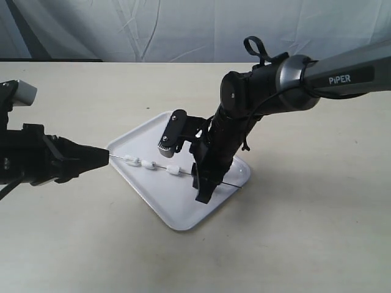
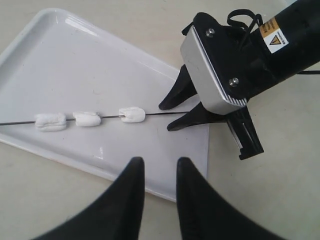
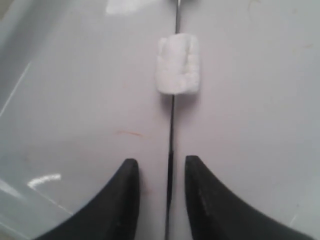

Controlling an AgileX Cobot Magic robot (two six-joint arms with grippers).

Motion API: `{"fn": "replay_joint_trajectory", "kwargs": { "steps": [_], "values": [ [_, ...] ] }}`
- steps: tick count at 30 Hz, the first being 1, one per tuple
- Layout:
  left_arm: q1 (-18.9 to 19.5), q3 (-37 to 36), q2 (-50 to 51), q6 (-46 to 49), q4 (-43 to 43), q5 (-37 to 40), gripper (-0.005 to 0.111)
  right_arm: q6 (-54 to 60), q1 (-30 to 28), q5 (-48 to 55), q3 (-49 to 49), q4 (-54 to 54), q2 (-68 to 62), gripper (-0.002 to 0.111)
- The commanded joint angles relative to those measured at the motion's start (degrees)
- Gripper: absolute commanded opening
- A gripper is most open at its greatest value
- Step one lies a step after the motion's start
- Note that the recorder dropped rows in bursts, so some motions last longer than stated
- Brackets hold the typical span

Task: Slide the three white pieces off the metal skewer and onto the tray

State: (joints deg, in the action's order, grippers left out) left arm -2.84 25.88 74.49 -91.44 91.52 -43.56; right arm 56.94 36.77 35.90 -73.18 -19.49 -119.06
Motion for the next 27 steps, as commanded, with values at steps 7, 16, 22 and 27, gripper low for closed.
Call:
{"fn": "replay_joint_trajectory", "kwargs": {
  "steps": [7,16,22,27],
  "values": [
    [-0.18,0.12,0.23,-2.22,-0.11,-0.57,0.024,-1.73,-0.11,0.72,-0.25,-0.28,-0.57,-0.001],
    [-0.18,0.12,0.90,-5.90,-2.55,1.46,0.041,-9.26,-0.65,5.21,-0.25,-1.95,1.59,-0.001],
    [-0.18,0.12,4.72,-6.81,-9.37,-0.41,0.051,-8.73,-5.94,12.68,-0.25,-11.99,6.14,-0.001],
    [-0.18,0.12,10.68,-7.34,-18.33,-7.85,0.051,-7.68,-8.66,20.05,-0.13,-13.83,9.39,-0.001]
  ]
}}
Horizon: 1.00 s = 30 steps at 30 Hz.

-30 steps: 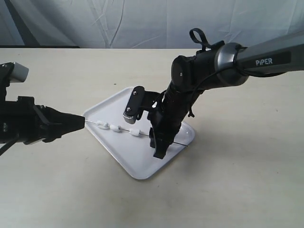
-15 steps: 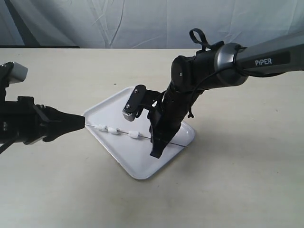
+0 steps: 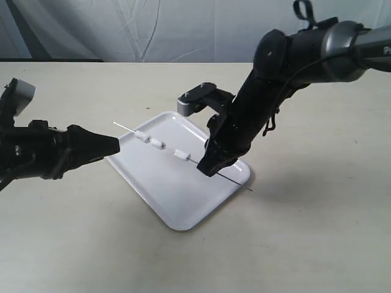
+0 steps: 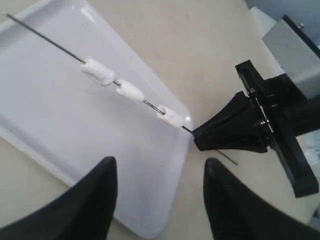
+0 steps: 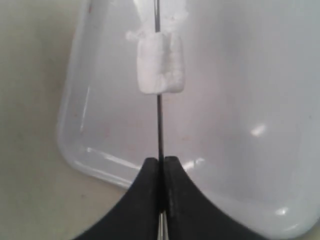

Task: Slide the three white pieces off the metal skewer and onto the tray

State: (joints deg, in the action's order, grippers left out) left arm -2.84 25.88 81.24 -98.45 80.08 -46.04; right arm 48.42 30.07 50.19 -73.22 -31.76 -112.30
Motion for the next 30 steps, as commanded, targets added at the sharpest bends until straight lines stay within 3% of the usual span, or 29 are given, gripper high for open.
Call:
{"fn": "replay_joint_trajectory", "kwargs": {
  "steps": [1,6,12,16,30],
  "values": [
    [-0.18,0.12,5.03,-0.33,-8.12,-6.71,0.051,0.84,-2.08,7.03,-0.09,-1.70,3.00,-0.001],
    [-0.18,0.24,12.12,-0.33,-14.32,-11.85,0.051,0.84,-2.75,10.23,-0.09,-4.68,4.78,-0.001],
    [-0.18,2.20,21.00,-0.09,-19.60,-23.92,0.051,1.05,-2.75,12.58,1.41,-7.13,5.82,-0.001],
    [-0.18,2.30,23.84,1.83,-23.27,-23.92,0.051,2.01,-2.75,12.19,3.65,-7.48,6.31,-0.001],
    [-0.18,3.20,27.49,4.38,-21.77,-23.92,0.051,3.51,-2.65,11.03,4.24,-11.95,8.69,-0.001]
  ]
}}
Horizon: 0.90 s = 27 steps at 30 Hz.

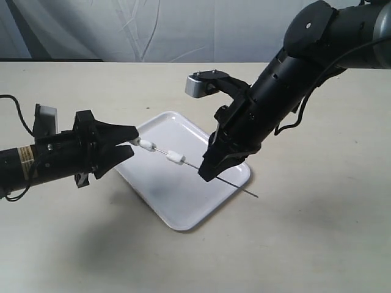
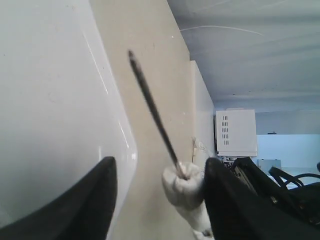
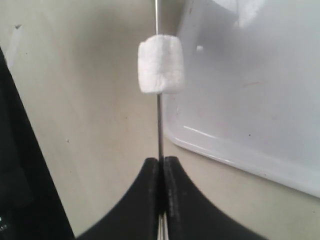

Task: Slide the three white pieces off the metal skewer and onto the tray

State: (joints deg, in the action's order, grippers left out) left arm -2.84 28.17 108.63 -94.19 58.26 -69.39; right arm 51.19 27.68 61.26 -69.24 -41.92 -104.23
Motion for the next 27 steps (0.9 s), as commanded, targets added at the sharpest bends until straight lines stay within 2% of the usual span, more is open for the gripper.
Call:
{"fn": "replay_joint_trajectory", "kwargs": {
  "steps": [1,9,11,14,17,27],
  "values": [
    [-0.18,1.07,0.10,-0.18,0.25,-0.57,0.051,0.73,-0.26,-0.04,0.36,-2.23,0.63,-0.001],
    [-0.18,1.69,0.10,-0.98,1.30,-0.57,0.045,0.73,-0.26,-0.04,0.36,-2.66,0.63,-0.001],
    [-0.18,2.33,0.10,-2.77,2.78,-0.57,0.040,0.73,-0.26,-0.37,0.36,-2.64,0.63,-0.001],
    [-0.18,2.59,0.10,-3.42,3.69,-0.57,0.024,0.73,-0.26,-0.73,0.36,-2.64,0.63,-0.001],
    [-0.18,2.59,0.10,-3.42,3.81,-0.57,0.015,0.73,-0.26,-1.52,0.36,-2.28,0.63,-0.001],
    [-0.18,2.59,0.10,-2.37,-0.12,-0.57,0.015,0.71,-0.26,-1.86,5.87,1.54,0.78,-0.001]
  ]
}}
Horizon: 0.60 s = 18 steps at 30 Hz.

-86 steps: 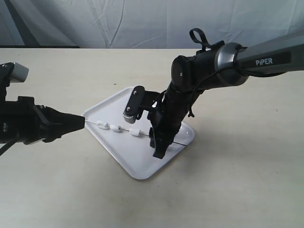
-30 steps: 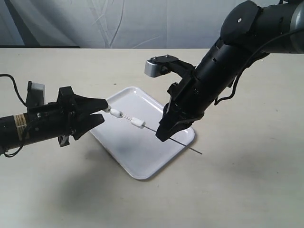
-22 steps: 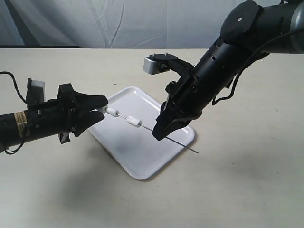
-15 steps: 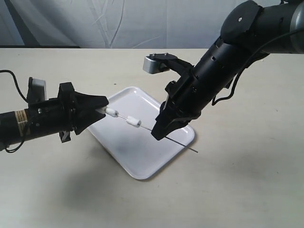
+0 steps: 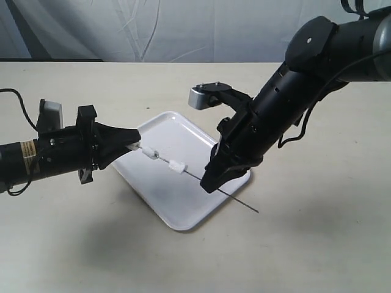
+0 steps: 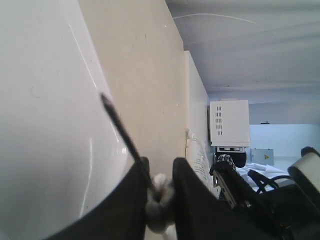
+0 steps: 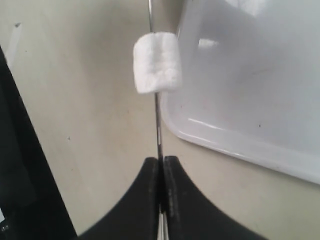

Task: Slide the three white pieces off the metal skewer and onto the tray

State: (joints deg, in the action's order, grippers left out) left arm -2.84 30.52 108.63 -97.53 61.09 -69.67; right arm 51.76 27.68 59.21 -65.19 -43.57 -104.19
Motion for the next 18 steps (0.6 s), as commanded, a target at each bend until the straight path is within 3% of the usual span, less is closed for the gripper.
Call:
{"fn": "replay_joint_trajectory", "kwargs": {
  "steps": [1,18],
  "values": [
    [-0.18,0.24,0.10,1.49,-3.40,-0.30,0.015,0.15,-0.26,0.19,2.23,3.43,0.89,-0.001],
    [-0.07,0.33,0.10,6.75,-9.50,-0.30,0.010,-4.33,-0.37,-2.64,11.62,13.91,7.97,-0.001]
  ]
}}
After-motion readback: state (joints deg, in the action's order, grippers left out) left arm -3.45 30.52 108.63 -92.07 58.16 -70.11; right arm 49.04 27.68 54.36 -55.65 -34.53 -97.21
